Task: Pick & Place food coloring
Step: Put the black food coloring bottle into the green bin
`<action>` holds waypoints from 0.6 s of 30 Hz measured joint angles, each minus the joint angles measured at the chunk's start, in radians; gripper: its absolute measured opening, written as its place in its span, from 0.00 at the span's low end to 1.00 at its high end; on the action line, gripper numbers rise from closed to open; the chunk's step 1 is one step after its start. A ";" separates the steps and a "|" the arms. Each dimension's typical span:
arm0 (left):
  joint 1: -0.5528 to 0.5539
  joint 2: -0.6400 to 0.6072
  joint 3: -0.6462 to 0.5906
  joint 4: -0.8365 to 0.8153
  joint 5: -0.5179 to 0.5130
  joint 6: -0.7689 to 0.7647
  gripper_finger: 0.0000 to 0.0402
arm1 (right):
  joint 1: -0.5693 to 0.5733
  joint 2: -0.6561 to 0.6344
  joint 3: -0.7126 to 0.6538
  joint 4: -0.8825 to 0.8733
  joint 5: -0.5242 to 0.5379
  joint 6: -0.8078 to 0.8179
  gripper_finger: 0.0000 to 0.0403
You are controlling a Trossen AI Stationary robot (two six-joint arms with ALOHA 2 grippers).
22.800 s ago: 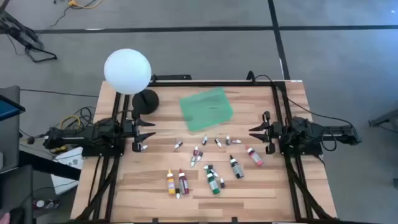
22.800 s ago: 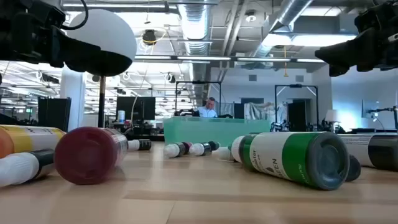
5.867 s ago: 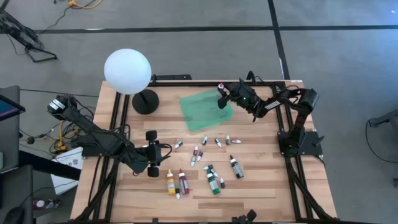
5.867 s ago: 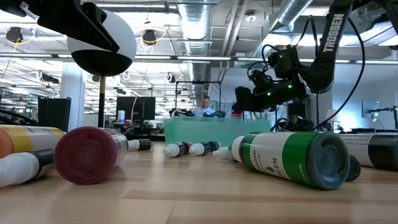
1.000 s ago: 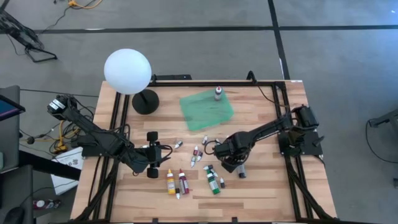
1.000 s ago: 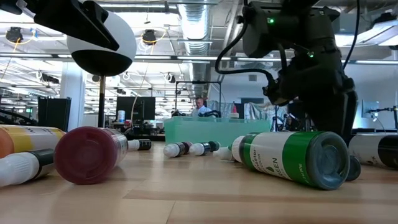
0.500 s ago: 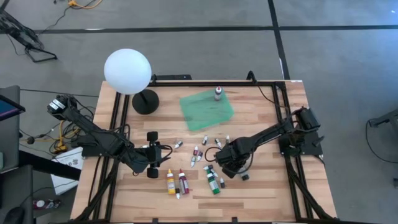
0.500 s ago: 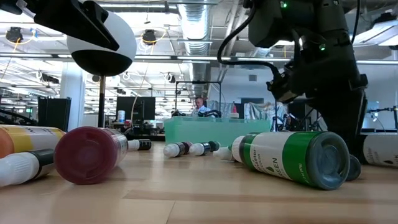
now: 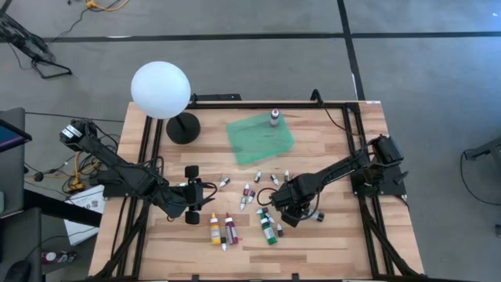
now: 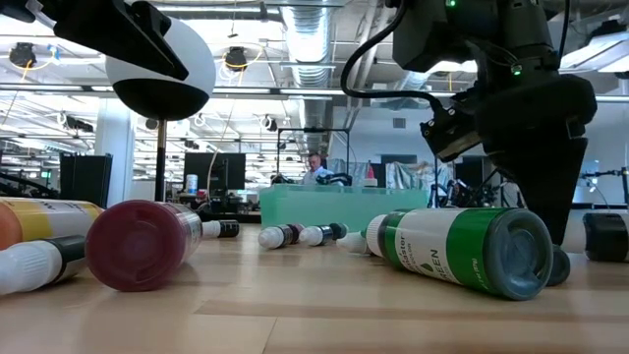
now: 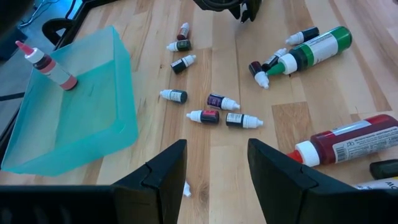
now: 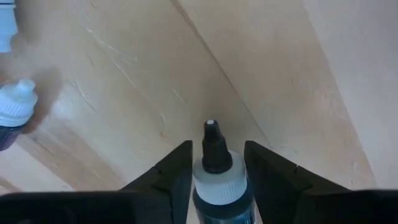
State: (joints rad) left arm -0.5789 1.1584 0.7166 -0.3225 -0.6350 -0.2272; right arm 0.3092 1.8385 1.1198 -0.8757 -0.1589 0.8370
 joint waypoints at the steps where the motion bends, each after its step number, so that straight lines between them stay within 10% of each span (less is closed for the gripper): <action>1: 0.000 0.000 0.000 0.000 0.000 0.000 0.41 | 0.000 0.000 0.000 -0.005 0.000 -0.003 0.33; 18: 0.000 0.000 0.000 0.000 0.000 0.000 0.41 | 0.003 0.000 0.000 -0.017 -0.083 -0.130 0.47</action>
State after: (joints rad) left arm -0.5793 1.1584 0.7166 -0.3225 -0.6353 -0.2268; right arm 0.3123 1.8385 1.1194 -0.8928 -0.2415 0.7067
